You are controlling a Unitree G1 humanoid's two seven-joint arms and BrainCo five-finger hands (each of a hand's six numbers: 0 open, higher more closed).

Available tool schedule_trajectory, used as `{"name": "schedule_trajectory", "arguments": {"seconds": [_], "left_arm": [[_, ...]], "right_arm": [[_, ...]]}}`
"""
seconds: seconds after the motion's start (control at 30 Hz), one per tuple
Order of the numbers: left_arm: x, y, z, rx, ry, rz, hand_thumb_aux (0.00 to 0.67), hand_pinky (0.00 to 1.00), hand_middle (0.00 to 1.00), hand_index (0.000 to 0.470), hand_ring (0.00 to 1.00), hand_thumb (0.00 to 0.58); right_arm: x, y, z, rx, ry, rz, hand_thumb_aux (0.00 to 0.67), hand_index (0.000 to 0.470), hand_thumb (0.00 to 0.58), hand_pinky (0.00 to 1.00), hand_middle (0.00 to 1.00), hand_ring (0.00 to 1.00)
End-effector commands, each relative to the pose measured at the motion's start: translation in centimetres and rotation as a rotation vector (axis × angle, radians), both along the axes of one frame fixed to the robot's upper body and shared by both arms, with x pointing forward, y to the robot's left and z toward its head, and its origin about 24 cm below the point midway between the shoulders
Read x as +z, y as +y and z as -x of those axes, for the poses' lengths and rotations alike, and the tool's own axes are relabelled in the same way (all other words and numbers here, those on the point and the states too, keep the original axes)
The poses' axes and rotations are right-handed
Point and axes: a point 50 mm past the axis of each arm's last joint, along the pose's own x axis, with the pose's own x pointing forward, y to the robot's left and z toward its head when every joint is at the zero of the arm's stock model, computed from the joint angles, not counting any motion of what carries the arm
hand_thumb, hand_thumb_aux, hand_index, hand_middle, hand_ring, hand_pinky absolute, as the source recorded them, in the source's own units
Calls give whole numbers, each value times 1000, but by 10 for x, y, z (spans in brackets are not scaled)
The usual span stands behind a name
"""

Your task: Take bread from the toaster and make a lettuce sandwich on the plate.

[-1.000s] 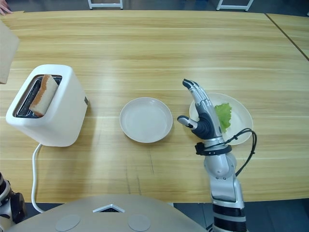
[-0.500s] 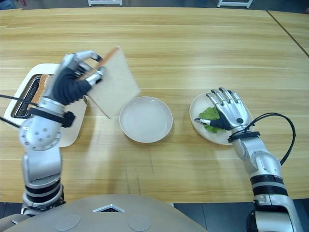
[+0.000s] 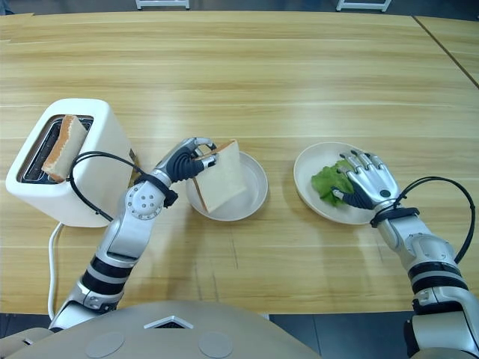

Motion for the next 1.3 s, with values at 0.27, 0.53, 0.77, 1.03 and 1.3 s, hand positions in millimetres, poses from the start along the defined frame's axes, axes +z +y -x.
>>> {"name": "schedule_trajectory", "arguments": {"seconds": [0.27,0.53,0.77,1.03,1.3], "left_arm": [[-34,-4,-15,-61,92,-118,670,1000,1000,470,1000,580],[-26,-22,-9,-258,-328,-460,670,518,518,470,518,580],[16,-39,-9,-257,-801,-589,0,0,0,0,0,0],[41,-27,-7,-147,-956,-665,0,0,0,0,0,0],[125,60,30,271,-919,-627,0,0,0,0,0,0]], "right_arm": [[-25,-7,8,-80,202,-36,565,396,566,0,0,0],[-5,2,-4,-37,88,-154,670,470,580,0,0,0],[20,21,-10,48,-23,-244,670,470,580,0,0,0],[66,76,-13,236,-170,-389,670,470,580,0,0,0],[51,153,-15,391,-134,-493,670,470,580,0,0,0]]}}
